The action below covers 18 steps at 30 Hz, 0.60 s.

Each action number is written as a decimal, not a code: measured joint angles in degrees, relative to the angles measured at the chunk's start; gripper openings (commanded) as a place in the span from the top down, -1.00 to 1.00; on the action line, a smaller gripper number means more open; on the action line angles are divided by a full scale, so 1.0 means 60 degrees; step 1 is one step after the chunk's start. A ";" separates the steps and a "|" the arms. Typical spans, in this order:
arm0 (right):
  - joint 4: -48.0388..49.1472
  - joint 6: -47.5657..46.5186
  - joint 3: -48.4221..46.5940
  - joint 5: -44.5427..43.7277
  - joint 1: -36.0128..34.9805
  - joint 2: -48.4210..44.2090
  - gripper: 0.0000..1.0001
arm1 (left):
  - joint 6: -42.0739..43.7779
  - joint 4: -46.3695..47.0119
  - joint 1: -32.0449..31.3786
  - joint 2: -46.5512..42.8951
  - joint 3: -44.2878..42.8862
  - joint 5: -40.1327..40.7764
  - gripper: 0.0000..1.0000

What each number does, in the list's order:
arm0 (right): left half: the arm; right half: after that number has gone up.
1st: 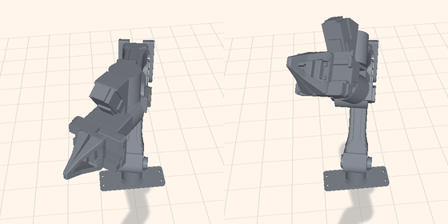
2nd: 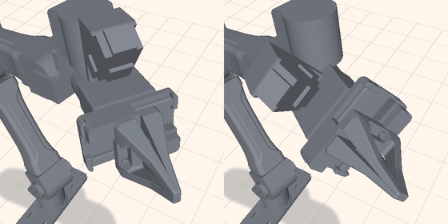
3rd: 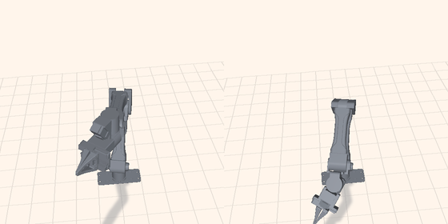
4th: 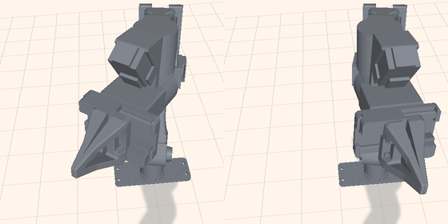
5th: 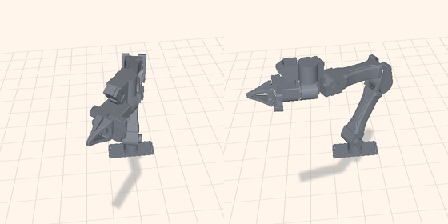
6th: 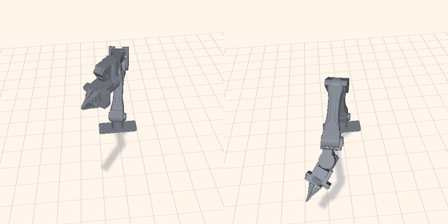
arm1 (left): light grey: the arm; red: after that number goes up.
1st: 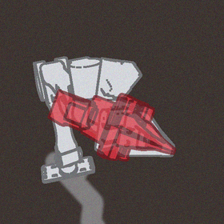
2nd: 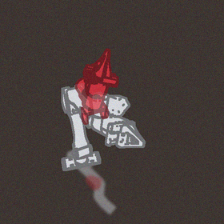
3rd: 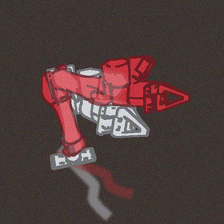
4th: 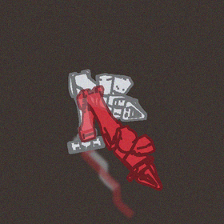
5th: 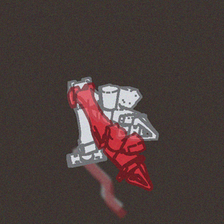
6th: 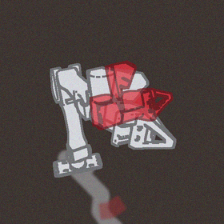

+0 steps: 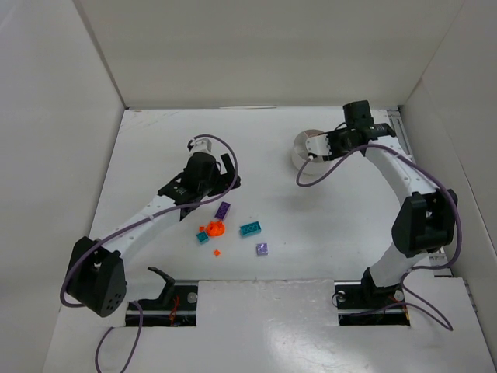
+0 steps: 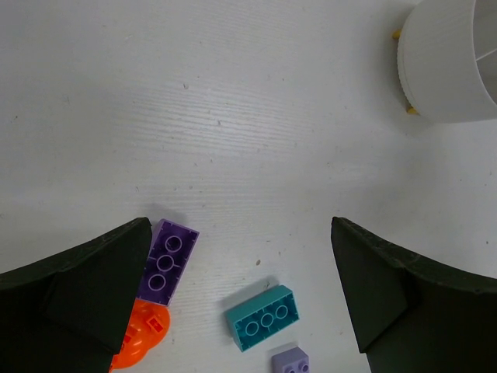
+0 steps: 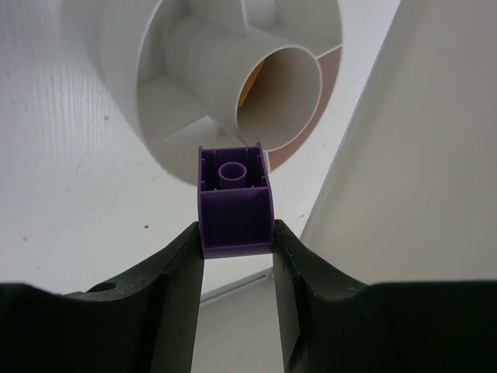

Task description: Sort the legos into containers by color

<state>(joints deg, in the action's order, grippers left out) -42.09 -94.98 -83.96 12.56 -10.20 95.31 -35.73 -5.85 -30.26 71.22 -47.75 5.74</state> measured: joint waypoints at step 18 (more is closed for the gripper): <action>-0.1042 -0.2280 -0.1111 -0.1177 -0.0197 0.0918 1.00 | 0.0066 -0.0004 0.0000 0.0386 -0.0321 -0.0022 -1.00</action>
<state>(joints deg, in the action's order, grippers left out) -48.34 -108.66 -90.63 5.50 -11.38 100.82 -35.33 -5.87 -30.26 73.54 -49.67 5.61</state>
